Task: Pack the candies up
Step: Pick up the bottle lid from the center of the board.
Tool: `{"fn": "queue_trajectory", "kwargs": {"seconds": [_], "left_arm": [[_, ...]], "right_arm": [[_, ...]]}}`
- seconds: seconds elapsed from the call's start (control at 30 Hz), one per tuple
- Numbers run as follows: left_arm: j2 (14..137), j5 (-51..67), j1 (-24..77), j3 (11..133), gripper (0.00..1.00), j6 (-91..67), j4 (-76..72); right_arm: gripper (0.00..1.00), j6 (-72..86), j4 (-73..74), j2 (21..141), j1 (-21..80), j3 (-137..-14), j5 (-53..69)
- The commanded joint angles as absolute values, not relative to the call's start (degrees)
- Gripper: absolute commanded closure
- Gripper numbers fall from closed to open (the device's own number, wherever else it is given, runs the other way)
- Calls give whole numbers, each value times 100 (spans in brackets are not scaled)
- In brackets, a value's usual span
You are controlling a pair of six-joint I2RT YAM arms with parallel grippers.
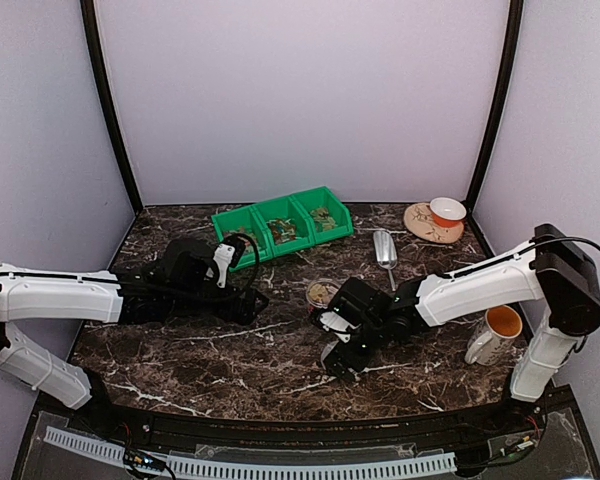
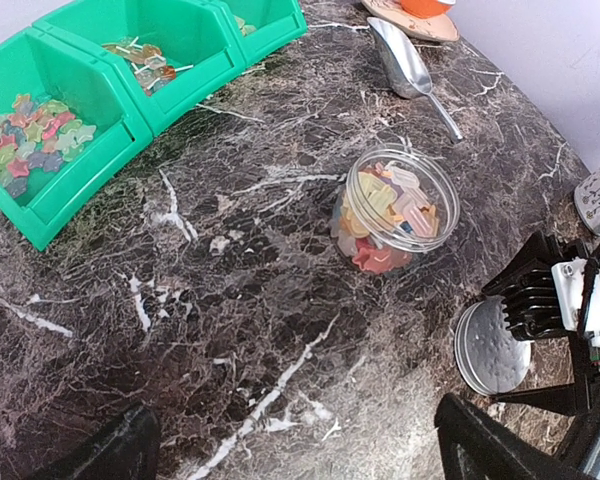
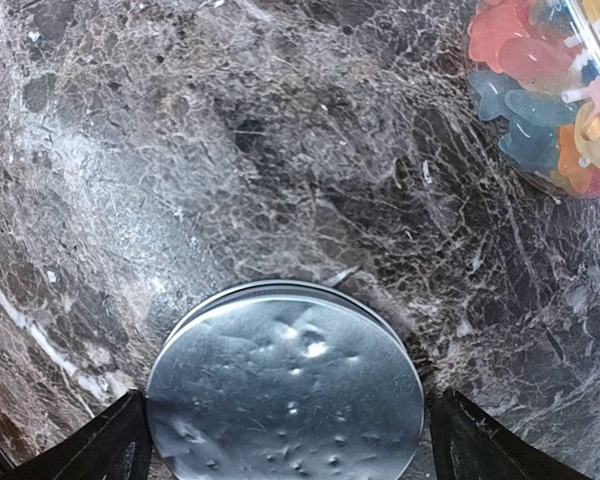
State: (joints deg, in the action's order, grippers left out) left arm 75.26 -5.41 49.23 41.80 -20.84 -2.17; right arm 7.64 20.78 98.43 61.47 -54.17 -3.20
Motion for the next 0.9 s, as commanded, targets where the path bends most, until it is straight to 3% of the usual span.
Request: {"fn": "queue_trajectory", "kwargs": {"seconds": [0.0, 0.43, 0.87], "left_arm": [[7556, -515, 4887, 4087, 1, -2153, -378], [7563, -509, 4887, 4043, 1, -2191, -395], [7714, -427, 4887, 3890, 1, -2049, -746]], "right_arm": [[4, 809, 1969, 9917, 6126, -5370, -299], [12, 810, 2022, 9891, 6126, -5429, -304], [12, 590, 2766, 9086, 6097, -5822, -645]]}}
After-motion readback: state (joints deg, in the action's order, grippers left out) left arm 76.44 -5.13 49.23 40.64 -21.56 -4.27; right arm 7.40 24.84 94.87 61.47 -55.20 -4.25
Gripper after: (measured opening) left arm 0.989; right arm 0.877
